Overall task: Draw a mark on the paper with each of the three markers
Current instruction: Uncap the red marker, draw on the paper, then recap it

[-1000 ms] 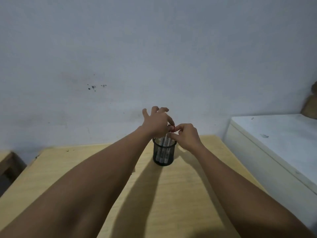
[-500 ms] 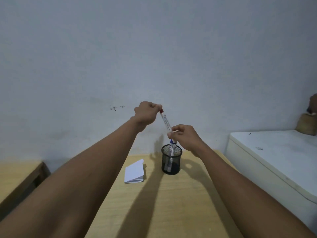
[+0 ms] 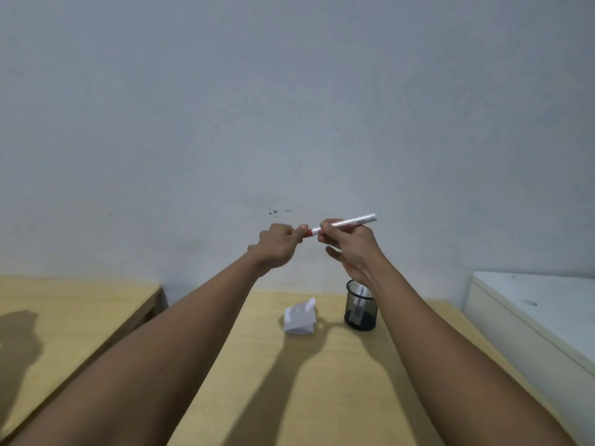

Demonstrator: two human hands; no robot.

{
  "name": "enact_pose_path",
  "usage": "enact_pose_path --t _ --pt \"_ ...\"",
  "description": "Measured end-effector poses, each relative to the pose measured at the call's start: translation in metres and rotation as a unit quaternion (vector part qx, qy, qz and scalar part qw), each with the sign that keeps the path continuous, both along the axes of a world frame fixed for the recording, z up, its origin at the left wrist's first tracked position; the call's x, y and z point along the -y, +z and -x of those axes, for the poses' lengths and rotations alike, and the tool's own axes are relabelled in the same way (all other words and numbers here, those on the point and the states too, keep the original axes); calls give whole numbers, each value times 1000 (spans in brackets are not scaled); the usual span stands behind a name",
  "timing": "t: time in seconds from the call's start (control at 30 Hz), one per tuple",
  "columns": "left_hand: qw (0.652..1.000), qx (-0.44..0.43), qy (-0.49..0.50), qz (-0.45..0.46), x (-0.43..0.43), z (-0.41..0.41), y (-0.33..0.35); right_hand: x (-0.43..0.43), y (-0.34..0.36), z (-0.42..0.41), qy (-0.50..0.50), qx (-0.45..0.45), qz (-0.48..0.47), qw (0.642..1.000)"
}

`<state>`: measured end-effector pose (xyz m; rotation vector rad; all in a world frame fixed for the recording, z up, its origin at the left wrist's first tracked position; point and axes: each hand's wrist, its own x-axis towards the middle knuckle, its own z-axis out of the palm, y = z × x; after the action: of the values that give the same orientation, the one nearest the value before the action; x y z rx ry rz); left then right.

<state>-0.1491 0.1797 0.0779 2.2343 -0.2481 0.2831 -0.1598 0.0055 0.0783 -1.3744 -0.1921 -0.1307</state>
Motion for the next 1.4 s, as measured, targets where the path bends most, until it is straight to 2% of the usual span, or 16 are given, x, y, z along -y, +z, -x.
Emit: enact_pose_path --t 0.13,0.23,0.4,0.6,0.7,0.83,0.9,1.07,1.17,1.27,1.33,1.4 --pt "993 72 61 -75 -19 3 -12 -21 -5 -5 1 -4 -1 1000" --pt "989 93 47 -110 -31 0 -22 -34 -13 -9 19 -24 -7 999" --pt "993 80 36 -83 -42 -2 -37 -43 -26 -18 61 -55 -32 996" --pt "997 4 -47 63 -57 -18 -50 -49 -38 -31 83 -15 25 996" --pt "995 -40 -71 64 -57 -27 -58 -48 -53 -41 79 -1 47 996" --pt "979 -186 -52 60 -63 -53 -80 -43 -84 -59 121 -34 44 991" --pt "969 -232 -60 66 -66 -66 -92 -39 -101 -70 145 -50 37 987" --pt "959 -263 -60 93 -64 -87 -111 -35 -131 -94 162 -62 10 985" --pt "966 -247 -42 67 -64 -98 -118 -40 -139 -104 129 -73 -10 989" --pt "988 -144 -49 38 -62 -105 -127 -49 -144 -116 76 -85 -40 993" --pt "997 -70 1 -27 -62 -108 -134 -51 -146 -122 37 -92 -43 994" --pt "990 -29 51 -132 -64 -108 -141 -50 -147 -124 13 -90 -26 996"
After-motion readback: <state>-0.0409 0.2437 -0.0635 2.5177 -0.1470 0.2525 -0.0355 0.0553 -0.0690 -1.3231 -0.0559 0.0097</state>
